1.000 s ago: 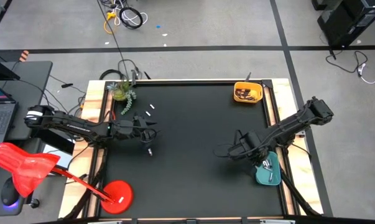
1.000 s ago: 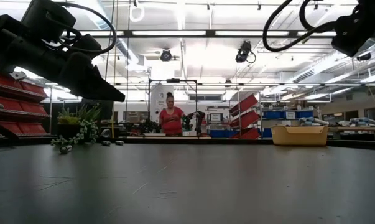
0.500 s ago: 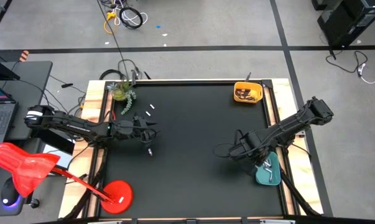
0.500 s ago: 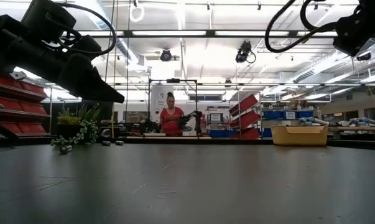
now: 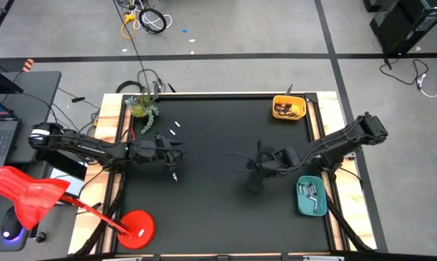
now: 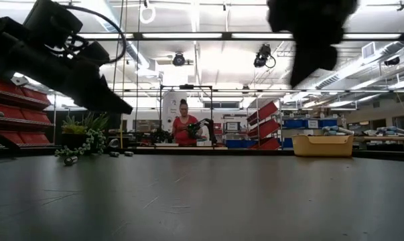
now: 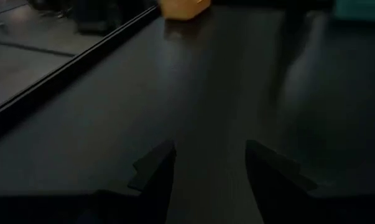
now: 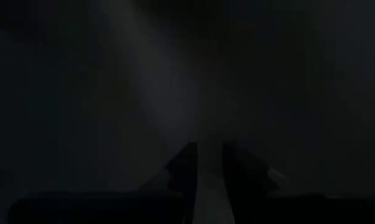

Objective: Sort batteries
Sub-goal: Put the silver battery into the green bin

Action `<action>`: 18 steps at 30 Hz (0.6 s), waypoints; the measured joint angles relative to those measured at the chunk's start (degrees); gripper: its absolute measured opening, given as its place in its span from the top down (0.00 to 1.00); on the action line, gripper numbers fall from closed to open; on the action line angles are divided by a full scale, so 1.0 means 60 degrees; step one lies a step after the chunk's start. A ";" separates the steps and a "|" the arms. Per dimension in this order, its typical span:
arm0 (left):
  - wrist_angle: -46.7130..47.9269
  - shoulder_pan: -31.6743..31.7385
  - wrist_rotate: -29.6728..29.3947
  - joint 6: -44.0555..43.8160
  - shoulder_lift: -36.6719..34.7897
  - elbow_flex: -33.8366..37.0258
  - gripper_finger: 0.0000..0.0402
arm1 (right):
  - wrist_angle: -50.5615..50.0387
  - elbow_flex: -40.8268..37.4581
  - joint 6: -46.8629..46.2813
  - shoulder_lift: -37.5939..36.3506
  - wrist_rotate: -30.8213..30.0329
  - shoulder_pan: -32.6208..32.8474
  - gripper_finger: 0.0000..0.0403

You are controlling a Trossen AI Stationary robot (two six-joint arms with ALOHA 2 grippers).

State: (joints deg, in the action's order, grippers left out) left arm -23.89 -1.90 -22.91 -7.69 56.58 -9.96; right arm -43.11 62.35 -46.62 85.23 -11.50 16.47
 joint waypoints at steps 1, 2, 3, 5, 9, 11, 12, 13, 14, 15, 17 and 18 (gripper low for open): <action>0.0188 0.0007 -0.0185 -0.0046 0.0000 -0.0005 0.51 | 0.0350 0.0000 0.0435 0.0000 -0.0625 -0.0080 0.79; 0.0529 0.0021 -0.0410 -0.0059 0.0000 -0.0060 0.51 | 0.0627 0.0002 0.0836 0.0000 -0.1274 -0.0142 0.79; 0.0984 0.0061 -0.0588 -0.0086 0.0000 -0.0189 0.51 | 0.0845 0.0000 0.1240 0.0000 -0.1876 -0.0196 0.79; 0.2070 0.0255 -0.0757 -0.0301 0.0001 -0.0614 0.51 | 0.1349 -0.0057 0.2019 -0.0001 -0.2853 -0.0322 0.79; 0.3995 0.0912 -0.0808 -0.0308 0.0001 -0.1473 0.51 | 0.4003 -0.1059 0.3855 -0.0007 -0.3835 -0.0543 0.79; 0.4623 0.1250 -0.0664 -0.0036 0.0004 -0.1830 0.51 | 0.6465 -0.1969 0.4925 -0.0007 -0.3698 -0.0671 0.79; 0.4976 0.1431 -0.0430 0.0050 0.0003 -0.2013 0.51 | 0.7832 -0.2505 0.5357 -0.0007 -0.3497 -0.0737 0.79; 0.5429 0.1596 -0.0197 0.0177 0.0000 -0.2196 0.51 | 0.9105 -0.3035 0.5725 -0.0007 -0.3293 -0.0795 0.79; 0.5969 0.1743 0.0100 0.0242 0.0010 -0.2374 0.51 | 1.0297 -0.3564 0.6032 -0.0001 -0.3137 -0.0850 0.79; 0.6533 0.1886 0.0354 0.0288 0.0083 -0.2549 0.51 | 1.1438 -0.4047 0.6277 0.0000 -0.3057 -0.0902 0.79; 0.7539 0.2082 0.0770 0.0559 0.0281 -0.2893 0.51 | 1.3391 -0.4898 0.6630 0.0000 -0.3024 -0.0982 0.79; 0.7950 0.2131 0.0961 0.0777 0.0383 -0.3013 0.51 | 1.4193 -0.5279 0.6765 0.0000 -0.3028 -0.1018 0.79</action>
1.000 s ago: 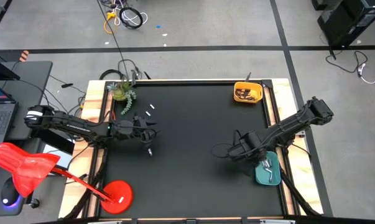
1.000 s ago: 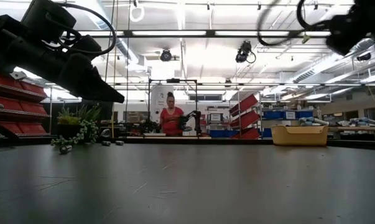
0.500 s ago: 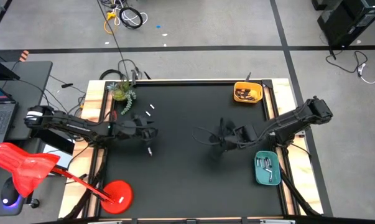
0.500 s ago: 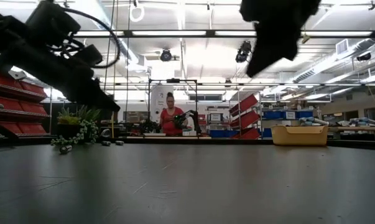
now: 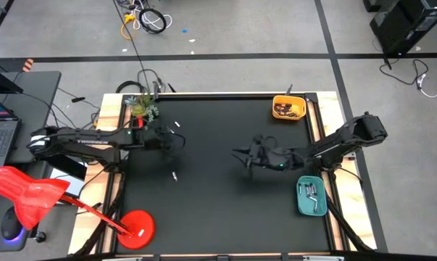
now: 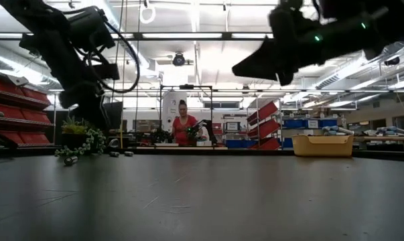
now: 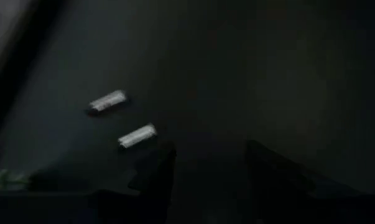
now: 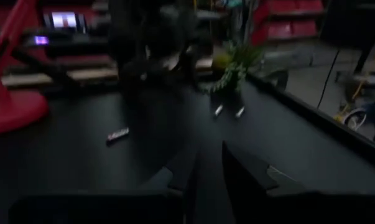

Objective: Sort batteries
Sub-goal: Put the silver battery into the green bin

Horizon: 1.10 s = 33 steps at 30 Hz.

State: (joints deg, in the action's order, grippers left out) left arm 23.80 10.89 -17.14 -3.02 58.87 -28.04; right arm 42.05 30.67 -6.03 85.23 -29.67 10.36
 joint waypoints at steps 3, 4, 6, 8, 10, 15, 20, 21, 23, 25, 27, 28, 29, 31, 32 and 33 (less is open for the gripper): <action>-0.0079 -0.0088 0.1194 0.0563 0.0377 -0.0116 0.51 | 0.1605 -0.0809 0.0261 0.0000 -0.0031 -0.0062 0.79; -0.0086 -0.0184 0.1641 0.0717 0.0493 -0.0116 0.51 | 0.1896 -0.0942 0.0281 -0.0002 -0.0079 -0.0064 0.79; -0.0177 -0.0425 0.2338 0.0943 0.0771 -0.0119 0.51 | 0.2120 -0.1102 0.0291 -0.0004 -0.0230 -0.0059 0.79; -0.0171 -0.0722 0.2872 0.1055 0.0921 -0.0119 0.51 | 0.2066 -0.1113 0.0290 0.0007 -0.0295 -0.0057 0.79; -0.0441 -0.1109 0.3200 0.1223 0.1014 -0.0135 0.51 | 0.2233 -0.1111 0.0346 0.0180 -0.0283 -0.0057 0.79; -0.0444 -0.2198 0.3514 0.1351 0.1093 -0.0127 0.51 | 0.3526 -0.0903 0.0847 0.1354 0.0912 -0.0118 0.79; -0.0525 -0.2950 0.3489 0.1310 0.1091 -0.0127 0.51 | 0.3968 -0.0477 0.1129 0.2327 0.0963 -0.0285 0.79; -0.0569 -0.3059 0.3449 0.1424 0.1125 -0.0127 0.51 | 0.3961 -0.0395 0.1131 0.2436 0.0968 -0.0323 0.79; -0.0538 -0.3163 0.3301 0.1576 0.1172 -0.0125 0.51 | 0.3992 -0.0203 0.1131 0.2645 0.1278 -0.0437 0.79; -0.0596 -0.3201 0.3285 0.1708 0.1323 -0.0120 0.51 | 0.3961 -0.0094 0.1114 0.2758 0.1658 -0.0525 0.79; -0.0463 -0.3201 0.3260 0.1841 0.1516 -0.0114 0.51 | 0.3987 0.0016 0.1087 0.2812 0.1967 -0.0578 0.79; -0.0514 -0.3201 0.3260 0.1923 0.1665 -0.0111 0.51 | 0.3984 0.0030 0.1090 0.2812 0.2011 -0.0580 0.79; -0.0645 -0.3194 0.3256 0.1998 0.1838 -0.0116 0.51 | 0.3980 0.0059 0.1118 0.2812 0.2046 -0.0589 0.79; -0.0581 -0.3194 0.3279 0.2168 0.2180 -0.0118 0.53 | 0.3988 0.0070 0.1190 0.2812 0.2069 -0.0589 0.79; -0.0638 -0.3194 0.3330 0.2214 0.2396 -0.0116 0.54 | 0.3987 0.0073 0.1197 0.2812 0.2073 -0.0598 0.79; -0.0733 -0.3194 0.3348 0.2269 0.2622 -0.0119 0.55 | 0.3980 0.0073 0.1211 0.2812 0.2073 -0.0617 0.79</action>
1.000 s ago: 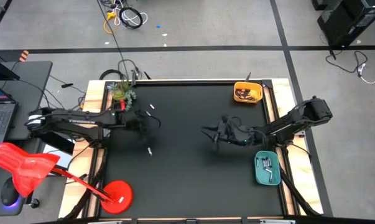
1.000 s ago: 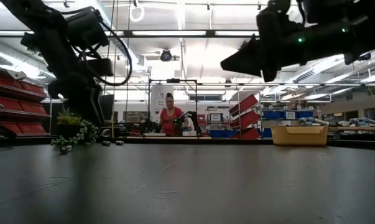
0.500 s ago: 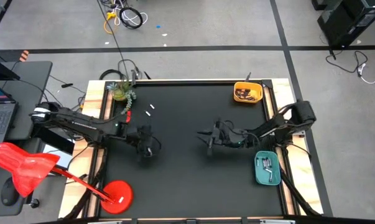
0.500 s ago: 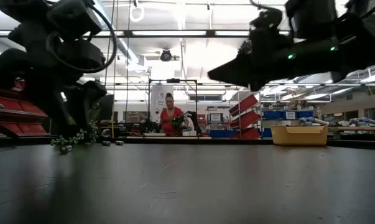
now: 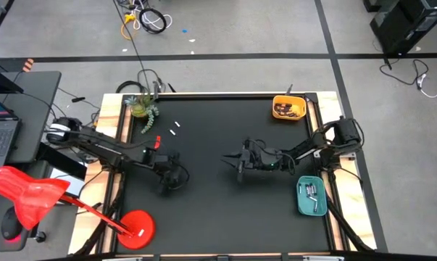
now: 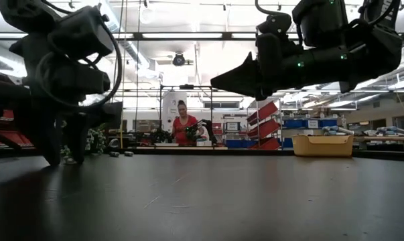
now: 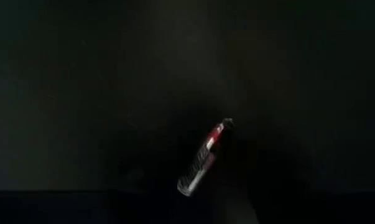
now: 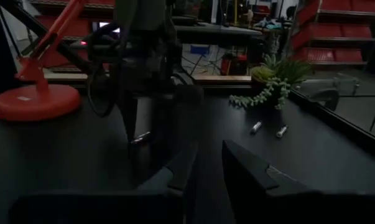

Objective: Sort batteries
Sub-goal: Put the silver battery into the green bin

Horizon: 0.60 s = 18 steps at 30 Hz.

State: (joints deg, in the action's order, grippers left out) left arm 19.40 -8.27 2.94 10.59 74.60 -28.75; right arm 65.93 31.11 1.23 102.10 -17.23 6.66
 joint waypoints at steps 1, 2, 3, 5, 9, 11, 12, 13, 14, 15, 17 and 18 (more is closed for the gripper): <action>-0.0017 0.0000 0.0021 0.0036 0.0160 -0.0034 0.57 | 0.0003 0.0000 -0.0002 0.0000 0.0017 -0.0017 0.79; -0.0031 0.0000 -0.0027 0.0069 0.0315 -0.0037 0.59 | 0.0003 0.0000 -0.0009 0.0000 0.0054 -0.0047 0.79; -0.0069 0.0000 -0.0047 0.0116 0.0469 -0.0047 0.61 | 0.0003 0.0000 -0.0008 -0.0003 0.0069 -0.0071 0.79; -0.0097 0.0000 -0.0079 0.0179 0.0693 -0.0082 0.67 | 0.0002 0.0000 0.0014 0.0000 0.0073 -0.0095 0.79; -0.0192 -0.0007 -0.0268 0.0173 0.0791 -0.0080 0.83 | -0.0006 0.0000 0.0057 -0.0003 0.0074 -0.0140 0.79; -0.0232 0.0000 -0.0431 0.0163 0.0817 -0.0073 0.93 | 0.0000 0.0000 0.0073 -0.0003 0.0076 -0.0143 0.79; -0.0238 0.0000 -0.0482 0.0147 0.0817 -0.0073 0.96 | -0.0006 0.0000 0.0080 -0.0003 0.0076 -0.0143 0.79; -0.0242 0.0000 -0.0512 0.0119 0.0821 -0.0070 0.98 | -0.0015 0.0000 0.0079 -0.0003 0.0075 -0.0143 0.79; -0.0252 0.0000 -0.0522 0.0087 0.0824 -0.0066 0.98 | -0.0015 0.0000 0.0075 -0.0003 0.0076 -0.0143 0.79; -0.0280 0.0000 -0.0542 0.0051 0.0824 -0.0055 0.98 | -0.0032 0.0000 0.0038 -0.0003 0.0076 -0.0143 0.79; -0.0367 0.0000 -0.0558 -0.0066 0.0821 -0.0041 0.99 | -0.0238 0.0000 -0.0123 -0.0003 0.0077 -0.0143 0.79; -0.0424 -0.0008 -0.0570 -0.0096 0.0783 -0.0023 0.99 | -0.0387 0.0000 -0.0233 -0.0003 0.0080 -0.0145 0.79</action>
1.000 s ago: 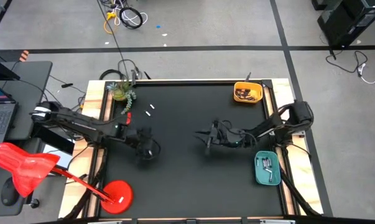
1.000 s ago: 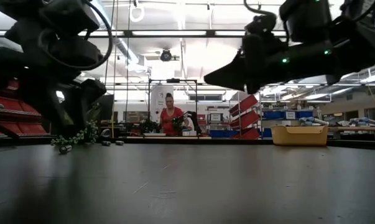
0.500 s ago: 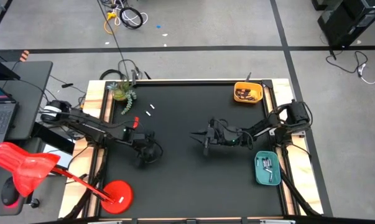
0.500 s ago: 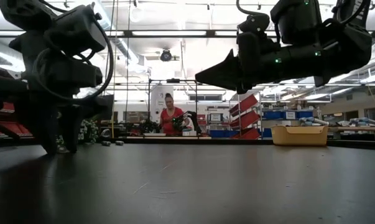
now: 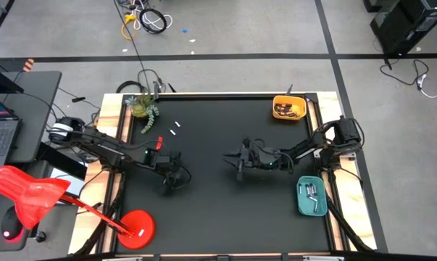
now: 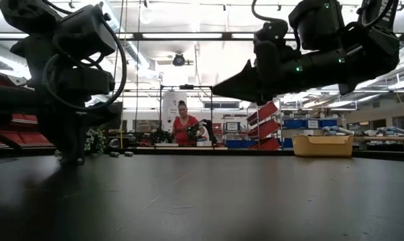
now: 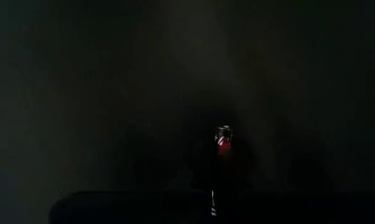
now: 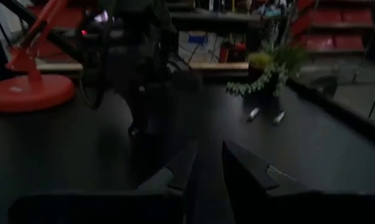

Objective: Sort batteries
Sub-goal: Put the silver battery into the green bin

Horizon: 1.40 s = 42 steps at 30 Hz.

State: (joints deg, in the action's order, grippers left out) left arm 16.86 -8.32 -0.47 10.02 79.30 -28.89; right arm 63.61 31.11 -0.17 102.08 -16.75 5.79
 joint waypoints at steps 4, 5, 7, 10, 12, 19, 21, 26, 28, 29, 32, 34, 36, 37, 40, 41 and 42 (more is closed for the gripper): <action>-0.0187 -0.0087 -0.0420 0.0041 -0.0128 -0.0235 1.00 | -0.0405 0.0000 -0.0329 0.0000 0.0000 -0.0006 0.79; -0.0351 -0.0086 -0.0583 0.0144 -0.0121 -0.0316 1.00 | -0.0408 0.0000 -0.0394 0.0000 0.0000 -0.0005 0.79; -0.1069 -0.0061 -0.0980 0.0333 -0.0114 -0.0532 1.00 | -0.0362 0.0008 -0.0440 0.0000 -0.0002 0.0041 0.79; -0.2492 -0.0054 -0.1370 0.0780 -0.0161 -0.0642 1.00 | -0.0550 0.0266 -0.0489 -0.0001 -0.0190 0.0218 0.79; -0.3313 -0.0054 -0.1543 0.1058 -0.0134 -0.0619 1.00 | -0.1122 0.0512 -0.0550 -0.0015 -0.0380 0.0359 0.79; -0.7060 -0.0047 -0.2163 0.1993 -0.0109 -0.0630 1.00 | -0.3093 0.1233 -0.0661 -0.0011 -0.1316 0.0845 0.74; -0.7911 -0.0047 -0.2060 0.2071 -0.0105 -0.0632 1.00 | -0.3069 0.1385 -0.0466 -0.0011 -0.1342 0.0910 0.70; -0.9002 0.0027 -0.1869 0.2028 -0.0105 -0.0641 1.00 | -0.3046 0.2021 0.0079 -0.0011 -0.1472 0.0921 0.60; -0.9264 0.0026 -0.1858 0.2008 -0.0105 -0.0641 1.00 | -0.3052 0.2259 0.0367 -0.0011 -0.1481 0.0918 0.57; -0.9356 0.0021 -0.1835 0.1997 -0.0105 -0.0644 1.00 | -0.3062 0.2379 0.0515 -0.0011 -0.1479 0.0917 0.56; -0.9661 0.0019 -0.1801 0.1942 -0.0105 -0.0644 1.00 | -0.3174 0.2748 0.0870 -0.0011 -0.1472 0.0886 0.56; -0.9885 0.0019 -0.1729 0.1892 -0.0108 -0.0648 1.00 | -0.3351 0.2912 0.1022 -0.0011 -0.1468 0.0836 0.57; -0.9977 0.0019 -0.1679 0.1804 -0.0108 -0.0652 1.00 | -0.3380 0.3030 0.1155 -0.0004 -0.1465 0.0776 0.58; -0.9990 0.0019 -0.1679 0.1789 -0.0108 -0.0652 1.00 | -0.3367 0.3089 0.1251 -0.0004 -0.1455 0.0758 0.59; -1.0006 0.0019 -0.1679 0.1785 -0.0108 -0.0652 1.00 | -0.3249 0.3140 0.1458 -0.0004 -0.1411 0.0759 0.60; -1.0003 0.0019 -0.1680 0.1784 -0.0112 -0.0652 1.00 | -0.3257 0.3157 0.1518 -0.0004 -0.1383 0.0763 0.60; -1.0003 0.0019 -0.1679 0.1774 -0.0111 -0.0652 1.00 | -0.3254 0.3189 0.1545 -0.0004 -0.1368 0.0766 0.61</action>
State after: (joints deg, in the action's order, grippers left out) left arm -43.16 -8.21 -10.55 20.66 78.64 -32.80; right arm 44.09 50.25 9.10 102.06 -24.96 10.38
